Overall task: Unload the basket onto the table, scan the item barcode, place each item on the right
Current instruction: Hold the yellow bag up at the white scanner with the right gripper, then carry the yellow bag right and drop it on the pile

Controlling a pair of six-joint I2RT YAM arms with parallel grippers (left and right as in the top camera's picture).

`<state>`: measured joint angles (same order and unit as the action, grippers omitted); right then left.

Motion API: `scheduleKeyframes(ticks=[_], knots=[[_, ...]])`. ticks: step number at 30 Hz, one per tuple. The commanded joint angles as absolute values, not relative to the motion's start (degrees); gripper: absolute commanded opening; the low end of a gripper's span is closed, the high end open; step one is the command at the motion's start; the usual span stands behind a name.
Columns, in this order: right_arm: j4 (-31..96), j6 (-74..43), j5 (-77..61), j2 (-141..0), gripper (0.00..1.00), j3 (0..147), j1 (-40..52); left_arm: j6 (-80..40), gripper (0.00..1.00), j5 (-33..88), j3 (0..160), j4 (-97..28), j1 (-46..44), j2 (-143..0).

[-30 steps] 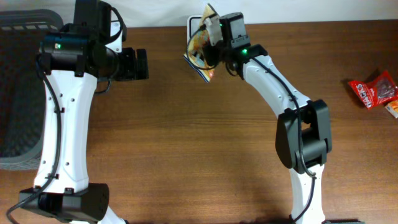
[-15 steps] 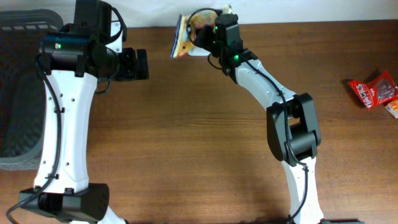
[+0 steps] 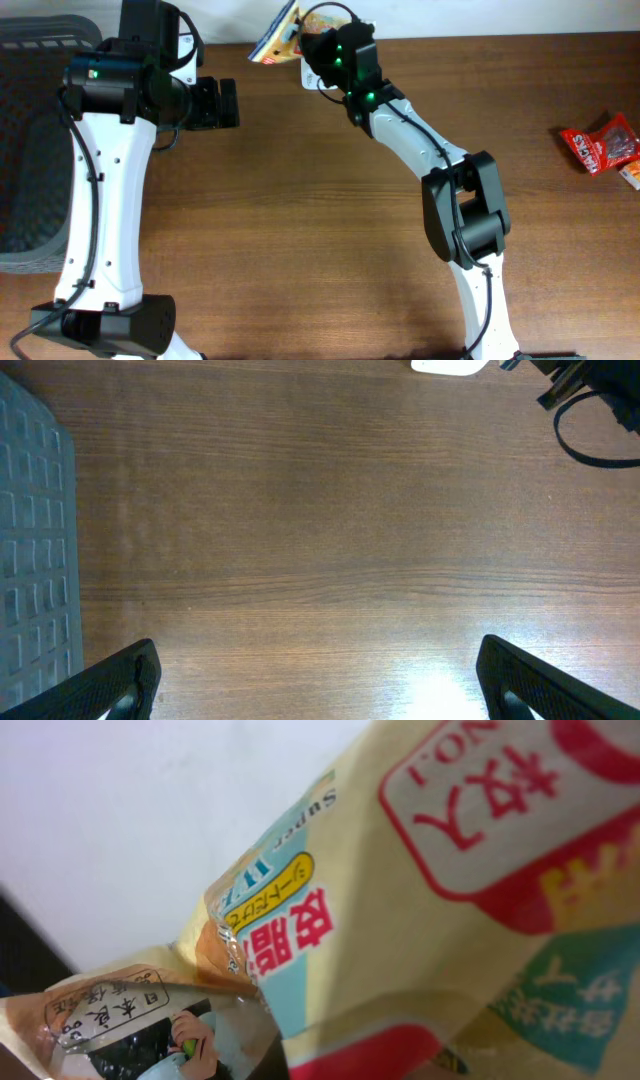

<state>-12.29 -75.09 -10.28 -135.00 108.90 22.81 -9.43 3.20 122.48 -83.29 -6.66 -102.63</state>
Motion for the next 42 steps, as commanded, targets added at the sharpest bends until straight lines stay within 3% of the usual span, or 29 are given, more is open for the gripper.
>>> scheduleKeyframes(ticks=[1,6,10,14,17,21,23,26,30,36,39,42], knots=[[-17.06,-73.41,-11.05,-134.41,0.04,110.32,23.79,-9.74,0.99,3.64,122.72,-83.15,-6.52,-102.1],[-21.96,-67.85,-17.02,-135.83,0.04,110.32,23.94,-9.74,0.99,3.64,122.74,-83.15,-6.52,-102.1],[-22.31,-83.4,-18.7,-136.14,0.04,110.32,23.79,-9.74,0.99,3.64,122.72,-83.15,-6.52,-102.1],[-19.33,-84.51,-18.76,-136.14,0.04,110.32,22.9,-9.72,0.99,3.64,122.74,-83.15,-6.52,-102.1],[-15.81,-76.95,-18.11,-136.49,0.04,110.32,20.1,-9.74,0.99,3.64,122.74,-83.15,-6.52,-102.1],[-17.08,-76.66,-25.61,-136.94,0.04,110.32,17.52,-9.74,0.99,3.64,122.74,-83.15,-6.52,-102.1],[-23.83,-70.7,-29.71,-136.79,0.04,110.34,16.84,-9.72,0.99,3.64,122.74,-83.15,-6.52,-102.1],[-23.7,-69.78,-34.09,-133.47,0.04,110.41,13.63,-9.74,0.99,3.64,122.72,-83.15,-6.52,-102.1],[-7.2,-65.32,-34.02,-127.74,0.04,110.43,6.09,-9.74,0.99,3.64,122.72,-83.15,-6.52,-102.1],[36.86,-48.6,-34.41,-123.72,0.04,110.43,-19.2,-9.74,0.99,3.64,122.74,-83.15,-6.52,-102.1],[53.67,-41.34,-24.62,-123.74,0.04,110.43,-30.22,-9.72,0.99,3.64,122.72,-83.15,-6.52,-102.1],[59.72,-34.7,-15.03,-123.74,0.04,110.43,-37.21,-9.74,0.99,3.64,122.72,-83.15,-6.52,-102.1]])
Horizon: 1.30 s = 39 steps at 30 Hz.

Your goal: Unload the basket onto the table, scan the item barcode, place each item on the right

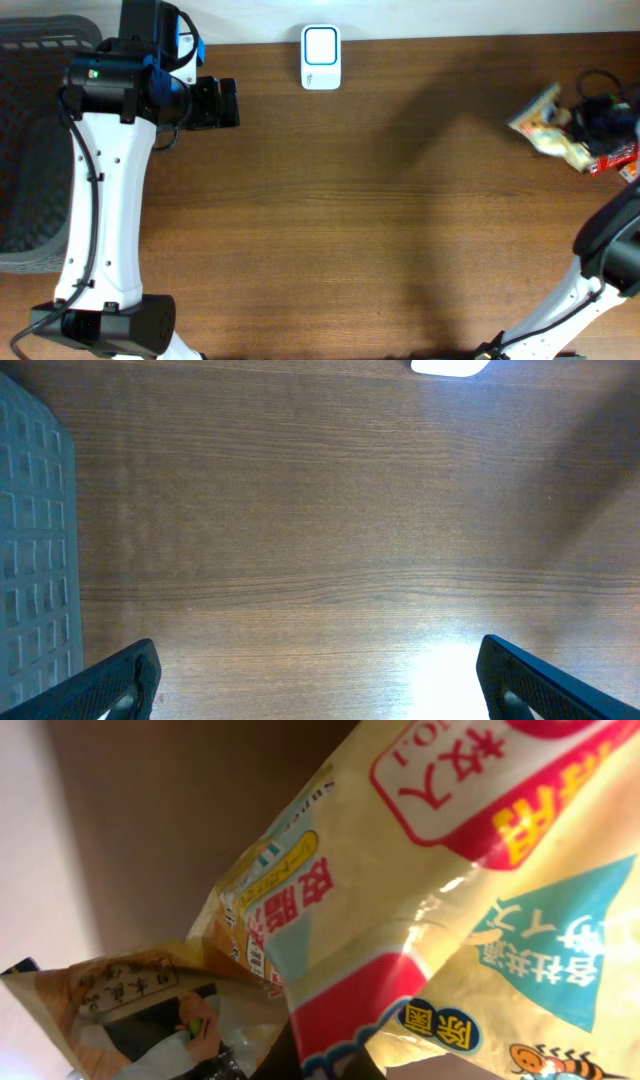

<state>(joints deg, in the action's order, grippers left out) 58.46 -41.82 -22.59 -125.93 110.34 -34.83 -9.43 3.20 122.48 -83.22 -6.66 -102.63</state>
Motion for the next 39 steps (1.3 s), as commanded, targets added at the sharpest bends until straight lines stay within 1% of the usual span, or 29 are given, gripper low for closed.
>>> scheduleKeyframes(ticks=[1,2,3,5,6,7,10,11,13,14,15,17,19,21,24,26,28,30,34,36,39], knots=[[60.82,-33.76,-13.23,-123.74,0.04,110.43,-38.72,-9.72,0.99,3.64,122.74,-83.15,-6.52,-102.1],[61.28,-32.64,-12.27,-123.74,0.04,110.43,-39.86,-9.74,0.99,3.64,122.72,-83.15,-6.52,-102.1],[61.82,-31.51,-10.79,-123.74,0.12,110.43,-41.21,-9.74,0.99,3.64,122.72,-83.15,-6.52,-102.1],[62.85,-31.48,-7.35,-123.74,0.8,110.43,-42.76,-9.74,0.99,3.64,122.72,-83.15,-6.52,-102.1],[63.51,-31.27,-7.09,-123.74,0.88,110.43,-43.27,-9.72,0.99,3.64,122.74,-83.15,-6.52,-102.1],[64.34,-31.29,-7.4,-123.66,0.91,110.59,-43.59,-9.74,0.99,3.64,122.72,-83.15,-6.52,-102.1],[70.11,-30.63,-9.5,-121.16,0.92,112.68,-44.23,-9.74,0.99,3.64,122.72,-83.15,-6.52,-102.1],[72.36,-25.02,-17.23,-118.17,0.92,112.75,-44.23,-9.74,0.99,3.64,122.72,-83.15,-6.52,-102.1],[75.92,-19.46,-25.02,-111.92,0.93,112.73,-43.35,-9.74,0.99,3.64,122.74,-83.15,-6.52,-102.1],[78.17,-17.04,-25.06,-107.5,0.95,112.71,-41.71,-9.74,0.99,3.64,122.74,-83.15,-6.52,-102.1],[80.64,-14.74,-24.99,-103.79,0.99,112.66,-39.75,-9.74,0.99,3.64,122.72,-83.15,-6.52,-102.1],[83.57,-12.75,-24.62,-96.75,0.99,109.95,-34.76,-9.74,0.99,3.64,122.72,-83.15,-6.52,-102.1],[82.96,-11.29,-22.39,-88.44,0.99,103.33,-29.52,-9.72,0.99,3.64,122.72,-83.15,-6.52,-102.1],[79.33,-10.7,-19.66,-78.41,0.99,93.36,-25.08,-9.74,0.99,3.64,122.72,-83.15,-6.52,-102.1],[73.34,-10.76,-19.68,-63.35,0.99,78.65,-21.47,-9.74,0.99,3.64,122.74,-83.15,-6.52,-102.1],[72.6,-11.22,-19.73,-53.8,0.99,70.04,-20.25,-9.74,0.99,3.64,122.74,-83.15,-6.52,-102.1],[72.62,-11.18,-19.88,-48.77,0.99,66.0,-20.27,-9.74,0.99,3.64,122.74,-83.15,-6.52,-102.1],[72.62,-11.18,-19.88,-45.91,0.99,64.49,-20.27,-9.74,0.99,3.64,122.72,-83.15,-6.52,-102.1],[72.6,-11.18,-19.88,-46.74,0.99,64.49,-20.27,-9.74,0.99,3.64,122.74,-83.15,-6.52,-102.1],[73.1,-10.5,-15.16,-47.66,0.98,64.49,-20.27,-9.74,0.99,3.64,122.72,-83.15,-6.55,-102.1],[74.74,-10.5,-17.93,-49.23,0.98,64.49,-20.25,-9.72,0.99,3.64,122.72,-83.15,-6.52,-102.1]])
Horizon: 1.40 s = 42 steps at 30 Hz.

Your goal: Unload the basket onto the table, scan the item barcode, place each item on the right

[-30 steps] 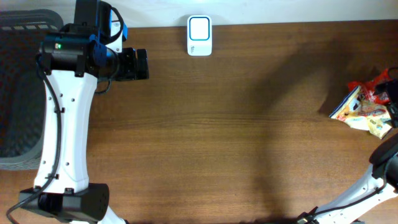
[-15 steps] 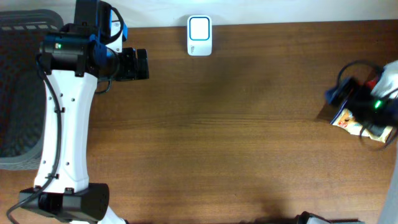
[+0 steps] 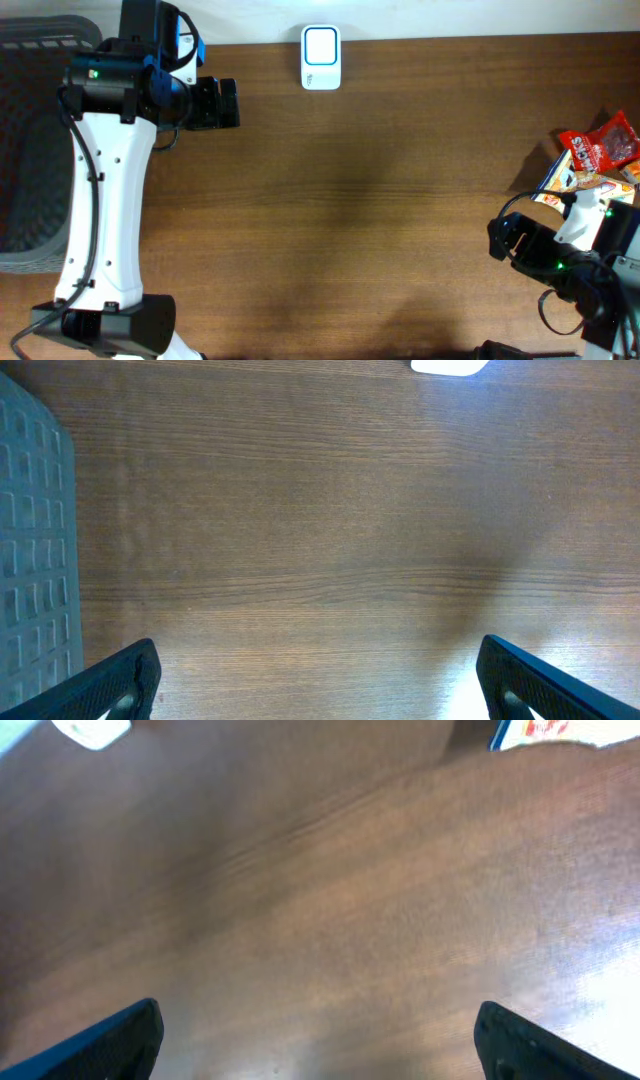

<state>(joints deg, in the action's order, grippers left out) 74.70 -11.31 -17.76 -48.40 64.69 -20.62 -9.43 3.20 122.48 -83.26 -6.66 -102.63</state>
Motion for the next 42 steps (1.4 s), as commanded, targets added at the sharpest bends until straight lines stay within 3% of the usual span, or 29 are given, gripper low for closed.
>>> scheduleKeyframes(ticks=[1,4,8,14,19,26,42], knots=[[74.41,-10.48,-18.68,-49.5,0.99,63.99,-19.88,-9.74,0.99,3.64,122.72,-83.15,-6.55,-102.1],[69.6,-9.34,-18.85,-47.55,0.99,60.8,-18.52,-9.74,0.99,3.64,122.72,-83.15,-6.55,-102.1],[46.74,-2.92,-19.27,-31.88,0.99,43.94,-9.91,-9.74,0.99,3.64,122.72,-83.15,-6.57,-102.1],[17.65,-2.94,-20.32,-10.63,0.98,16.6,-5.52,-9.74,0.99,3.64,122.72,-83.18,-6.59,-102.1],[1.13,-2.98,-14.79,-1.43,0.99,3.4,-4.89,-9.74,0.99,3.64,122.74,-83.15,-6.59,-102.1],[2.04,-2.74,-4.19,-0.19,0.99,0.32,-2.31,-9.74,0.99,3.64,122.74,-83.18,-6.59,-102.1],[4.54,2.11,-2.74,-0.19,0.99,0.32,-0.89,-9.72,0.99,3.64,122.72,-83.18,-6.59,-102.1]])
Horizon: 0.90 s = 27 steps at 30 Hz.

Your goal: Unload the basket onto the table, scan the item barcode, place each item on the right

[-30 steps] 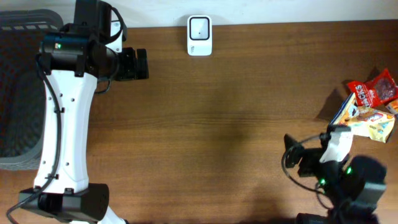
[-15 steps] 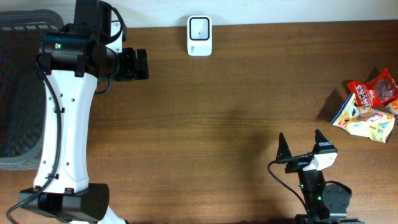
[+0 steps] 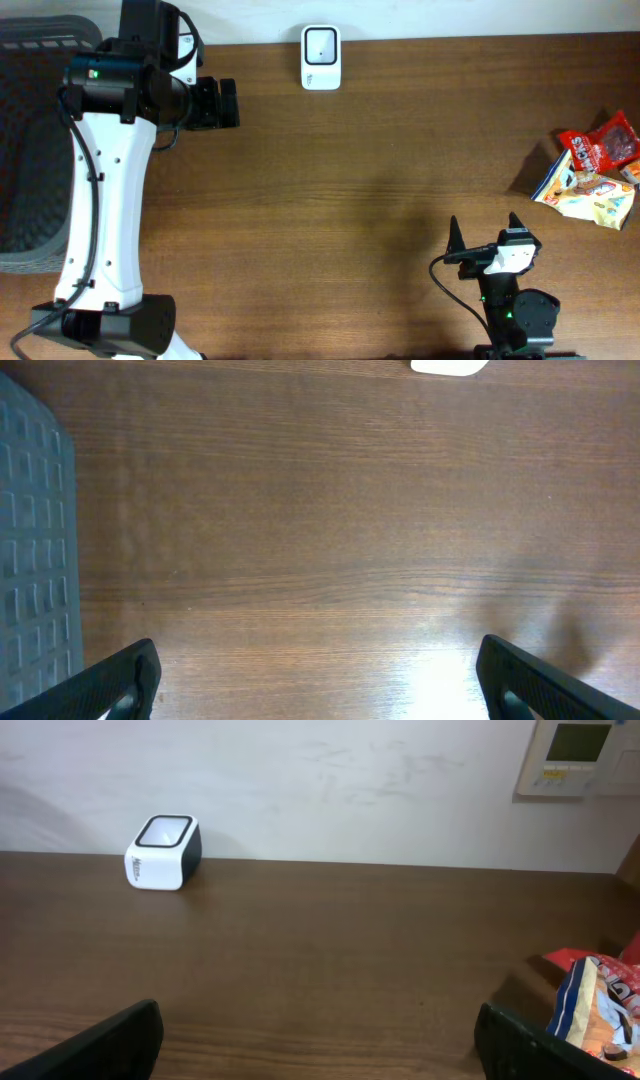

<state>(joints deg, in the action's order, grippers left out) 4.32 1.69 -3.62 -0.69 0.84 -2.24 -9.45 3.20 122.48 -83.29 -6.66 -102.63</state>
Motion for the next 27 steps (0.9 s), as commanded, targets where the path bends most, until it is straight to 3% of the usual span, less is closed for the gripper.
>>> scheduleKeyframes(ticks=[1,22,27], knots=[[4.51,2.09,-2.74,-0.19,0.99,0.32,-0.23,-9.72,0.99,3.64,122.72,-83.18,-6.59,-102.1],[4.32,2.13,-2.94,-0.19,0.98,0.32,-0.43,-9.47,0.99,2.37,122.74,-83.88,-6.46,-102.06],[4.32,2.13,-2.94,-0.19,0.98,0.32,-0.43,-7.07,0.99,2.11,116.57,-80.79,-6.59,-93.54]])
